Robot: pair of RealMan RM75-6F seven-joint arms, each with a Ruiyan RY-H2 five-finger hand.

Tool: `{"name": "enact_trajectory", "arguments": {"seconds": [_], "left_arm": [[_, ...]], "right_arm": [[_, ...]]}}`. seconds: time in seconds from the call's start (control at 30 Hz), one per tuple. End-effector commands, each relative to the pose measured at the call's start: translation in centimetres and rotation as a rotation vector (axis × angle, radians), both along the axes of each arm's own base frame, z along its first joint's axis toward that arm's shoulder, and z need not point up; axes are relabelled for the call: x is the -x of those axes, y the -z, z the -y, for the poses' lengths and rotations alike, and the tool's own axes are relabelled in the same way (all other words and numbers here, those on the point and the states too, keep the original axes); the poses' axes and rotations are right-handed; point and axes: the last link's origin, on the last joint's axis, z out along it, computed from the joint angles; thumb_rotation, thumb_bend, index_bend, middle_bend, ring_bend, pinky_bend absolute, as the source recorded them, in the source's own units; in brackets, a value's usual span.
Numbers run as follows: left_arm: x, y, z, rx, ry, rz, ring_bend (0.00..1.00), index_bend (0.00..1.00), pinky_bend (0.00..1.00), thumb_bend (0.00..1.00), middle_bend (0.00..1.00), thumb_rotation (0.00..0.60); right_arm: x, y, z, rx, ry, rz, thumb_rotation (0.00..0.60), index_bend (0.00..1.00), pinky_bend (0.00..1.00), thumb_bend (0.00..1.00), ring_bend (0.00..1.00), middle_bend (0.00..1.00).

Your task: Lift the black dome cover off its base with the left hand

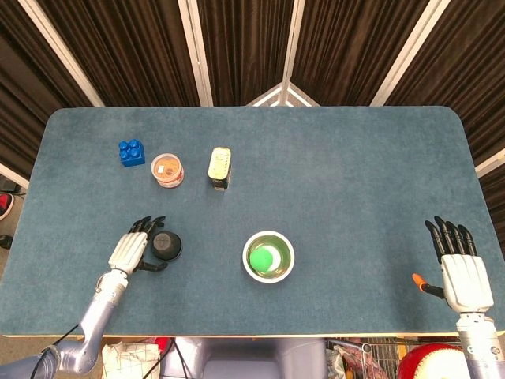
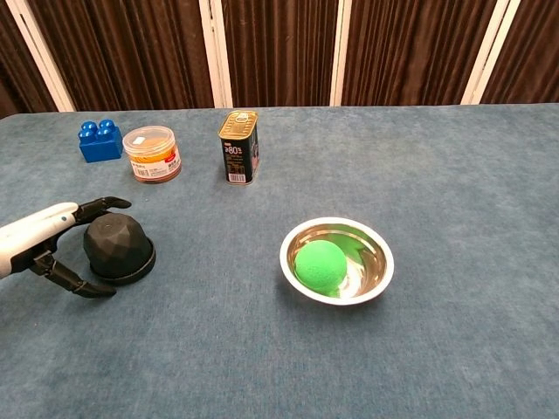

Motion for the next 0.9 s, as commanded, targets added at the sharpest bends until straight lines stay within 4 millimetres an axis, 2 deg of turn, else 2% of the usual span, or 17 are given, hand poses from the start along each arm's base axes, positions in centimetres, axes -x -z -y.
{"name": "enact_trajectory", "arguments": {"seconds": [0.03, 0.37, 0.9], "left_arm": [[-0.24, 0.03, -0.01, -0.002, 0.006, 0.007, 0.0, 0.09, 0.0, 0.11, 0.19, 0.6], [-0.63, 0.0, 0.02, -0.013, 0.021, 0.013, 0.0, 0.08, 0.0, 0.13, 0.25, 0.6], [-1.16, 0.57, 0.01, -0.003, 0.028, -0.002, 0.0, 0.1, 0.0, 0.19, 0.27, 0.6]], "right_arm": [[-0.01, 0.06, 0.04, -0.003, 0.002, -0.002, 0.6, 0.03, 0.0, 0.18, 0.02, 0.0], [-0.02, 0.43, -0.04, -0.009, 0.005, -0.005, 0.6, 0.03, 0.0, 0.18, 0.02, 0.0], [0.04, 0.16, -0.25, -0.014, 0.007, 0.002, 0.6, 0.03, 0.0, 0.19, 0.02, 0.0]]}}
